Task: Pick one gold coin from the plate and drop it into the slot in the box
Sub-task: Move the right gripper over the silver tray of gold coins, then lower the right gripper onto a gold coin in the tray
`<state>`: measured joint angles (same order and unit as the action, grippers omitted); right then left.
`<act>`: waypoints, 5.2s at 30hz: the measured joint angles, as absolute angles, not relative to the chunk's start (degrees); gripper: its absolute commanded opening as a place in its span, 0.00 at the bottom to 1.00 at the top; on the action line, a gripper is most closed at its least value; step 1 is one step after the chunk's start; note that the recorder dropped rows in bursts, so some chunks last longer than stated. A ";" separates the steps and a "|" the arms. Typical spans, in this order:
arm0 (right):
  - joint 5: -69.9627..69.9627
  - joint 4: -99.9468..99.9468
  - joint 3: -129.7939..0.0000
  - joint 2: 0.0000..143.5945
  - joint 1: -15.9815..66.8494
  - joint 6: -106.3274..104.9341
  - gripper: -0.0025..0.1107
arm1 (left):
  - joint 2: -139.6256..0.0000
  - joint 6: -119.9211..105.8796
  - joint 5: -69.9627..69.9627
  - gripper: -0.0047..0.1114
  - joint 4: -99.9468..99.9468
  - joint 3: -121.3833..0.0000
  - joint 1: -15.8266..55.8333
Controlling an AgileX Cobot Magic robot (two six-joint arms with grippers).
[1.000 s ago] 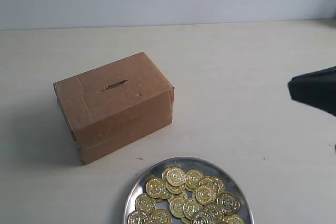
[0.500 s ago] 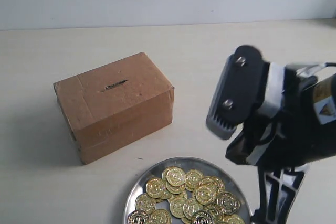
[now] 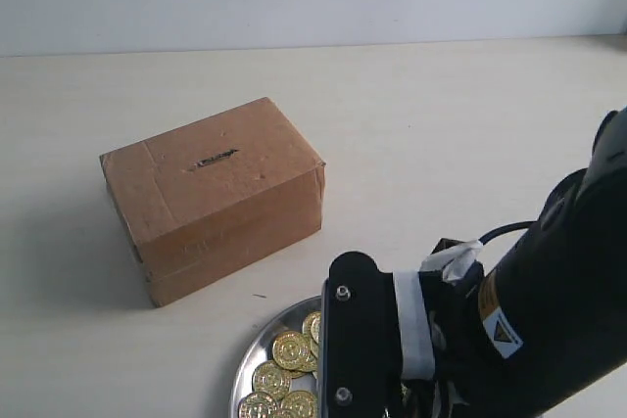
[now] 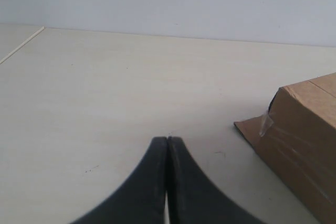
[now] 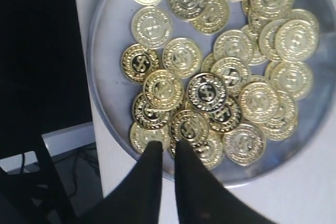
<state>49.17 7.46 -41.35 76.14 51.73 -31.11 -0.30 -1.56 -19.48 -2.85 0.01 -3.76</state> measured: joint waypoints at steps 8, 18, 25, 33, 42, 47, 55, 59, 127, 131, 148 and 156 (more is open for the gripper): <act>45.62 11.27 -41.35 79.72 51.73 -32.41 0.49 | -0.30 -1.56 -19.48 0.04 -2.85 0.01 -3.76; 39.25 13.14 -41.35 86.83 51.73 -30.08 0.54 | -0.30 -1.56 -19.48 0.04 -2.85 0.01 -3.76; 39.18 13.49 -41.44 91.80 51.73 -19.84 0.54 | -0.30 -1.56 -19.48 0.04 -2.85 0.01 -3.76; 41.86 11.81 -44.78 95.00 51.73 -19.34 0.54 | -0.30 -1.56 -19.48 0.04 -2.85 0.01 -3.76; 43.35 10.84 -45.44 95.87 51.73 -24.66 0.53 | -0.30 -1.56 -19.48 0.04 -2.85 0.01 -3.76; 44.56 10.84 -45.44 95.87 51.73 -33.61 0.52 | -0.30 -1.56 -19.48 0.04 -2.85 0.01 -3.76; 45.78 12.09 -45.44 95.97 51.73 -43.50 0.51 | -0.30 -1.56 -19.48 0.04 -2.85 0.01 -3.76; 45.78 12.21 -45.44 97.00 51.73 -44.20 0.51 | -0.30 -1.56 -19.48 0.04 -2.85 0.01 -3.76; 23.34 16.57 -47.61 104.88 54.51 -50.79 0.48 | -0.30 -1.56 -19.48 0.04 -2.85 0.01 -3.76; 23.21 16.57 -47.61 104.88 54.51 -50.79 0.46 | -0.30 -1.56 -19.48 0.04 -2.85 0.01 -3.76; 21.88 14.60 -47.61 104.88 54.51 -43.94 0.45 | -0.30 -1.56 -19.48 0.04 -2.85 0.01 -3.76; 21.07 14.83 -47.61 105.33 54.51 -35.05 0.43 | -0.30 -1.56 -19.48 0.04 -2.85 0.01 -3.76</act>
